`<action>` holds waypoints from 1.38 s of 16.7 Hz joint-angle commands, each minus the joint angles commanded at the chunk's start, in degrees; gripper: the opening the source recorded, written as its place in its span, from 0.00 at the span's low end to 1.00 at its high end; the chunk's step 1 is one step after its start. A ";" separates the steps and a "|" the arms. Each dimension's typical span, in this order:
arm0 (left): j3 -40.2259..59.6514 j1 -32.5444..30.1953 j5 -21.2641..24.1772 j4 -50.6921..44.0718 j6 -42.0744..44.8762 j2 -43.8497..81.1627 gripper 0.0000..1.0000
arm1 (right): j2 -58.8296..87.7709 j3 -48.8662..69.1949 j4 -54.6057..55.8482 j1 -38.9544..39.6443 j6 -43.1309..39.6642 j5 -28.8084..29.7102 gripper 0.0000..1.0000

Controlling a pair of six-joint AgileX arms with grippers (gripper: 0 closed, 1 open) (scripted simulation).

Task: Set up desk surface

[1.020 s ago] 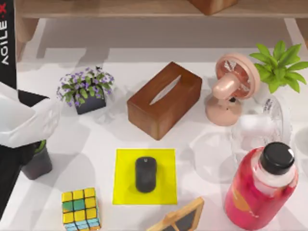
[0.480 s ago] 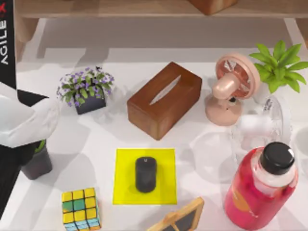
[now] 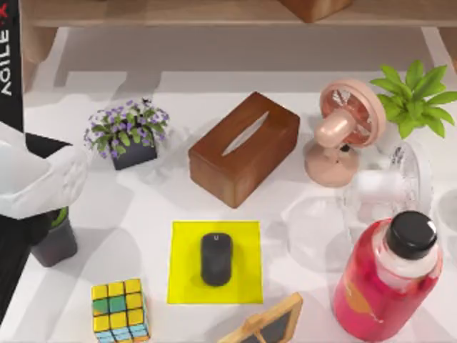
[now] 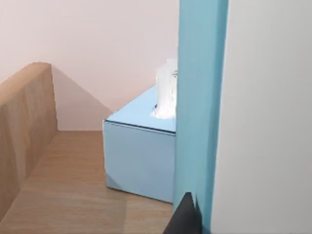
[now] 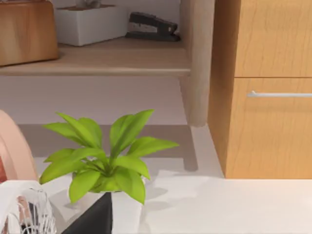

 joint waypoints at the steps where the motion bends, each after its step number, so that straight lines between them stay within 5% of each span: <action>1: 0.00 0.00 0.00 0.00 0.00 0.00 0.00 | 0.00 0.00 0.00 0.00 0.00 0.00 1.00; 16: 6.16 -1.99 -1.89 -8.07 0.15 -1.88 0.00 | 0.00 0.00 0.00 0.00 0.00 0.00 1.00; 23: -0.72 1.11 0.61 -3.00 4.42 -6.23 0.00 | 0.00 0.00 0.00 0.00 0.00 0.00 1.00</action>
